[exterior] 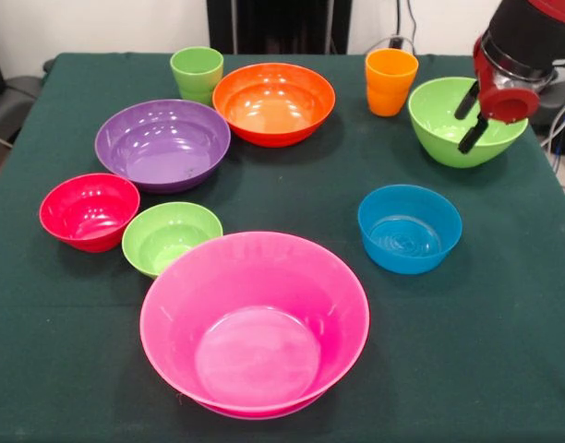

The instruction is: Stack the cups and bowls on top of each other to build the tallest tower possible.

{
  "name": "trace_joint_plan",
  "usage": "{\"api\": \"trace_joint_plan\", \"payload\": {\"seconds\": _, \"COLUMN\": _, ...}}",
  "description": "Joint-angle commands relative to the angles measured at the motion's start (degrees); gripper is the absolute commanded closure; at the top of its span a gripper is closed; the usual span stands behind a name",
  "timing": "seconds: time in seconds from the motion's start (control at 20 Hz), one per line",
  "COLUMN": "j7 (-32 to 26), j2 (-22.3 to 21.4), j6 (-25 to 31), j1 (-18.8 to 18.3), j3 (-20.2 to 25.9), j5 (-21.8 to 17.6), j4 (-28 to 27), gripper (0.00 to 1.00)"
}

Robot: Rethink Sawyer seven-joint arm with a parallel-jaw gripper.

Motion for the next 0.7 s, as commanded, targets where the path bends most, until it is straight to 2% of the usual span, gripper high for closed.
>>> {"api": "trace_joint_plan", "payload": {"seconds": 0.05, "j7": 11.6, "j2": -1.1, "j6": 2.9, "j1": -0.2, "j3": 2.1, "j5": -0.1, "j4": -1.2, "gripper": 0.0}}
{"api": "trace_joint_plan", "payload": {"seconds": 0.2, "j7": 10.1, "j2": -0.9, "j6": 1.5, "j1": -1.1, "j3": 3.7, "j5": 0.4, "j4": -0.2, "gripper": 0.0}}
{"api": "trace_joint_plan", "payload": {"seconds": 0.3, "j7": 8.8, "j2": -0.4, "j6": -2.2, "j1": -1.8, "j3": 6.5, "j5": 1.9, "j4": 1.5, "gripper": 0.0}}
{"api": "trace_joint_plan", "payload": {"seconds": 0.4, "j7": 9.2, "j2": 1.5, "j6": -4.5, "j1": -1.3, "j3": 6.8, "j5": 1.9, "j4": 0.6, "gripper": 0.0}}
{"api": "trace_joint_plan", "payload": {"seconds": 0.7, "j7": 12.2, "j2": 6.8, "j6": -5.9, "j1": 0.9, "j3": 7.0, "j5": 2.8, "j4": -3.9, "gripper": 0.0}}
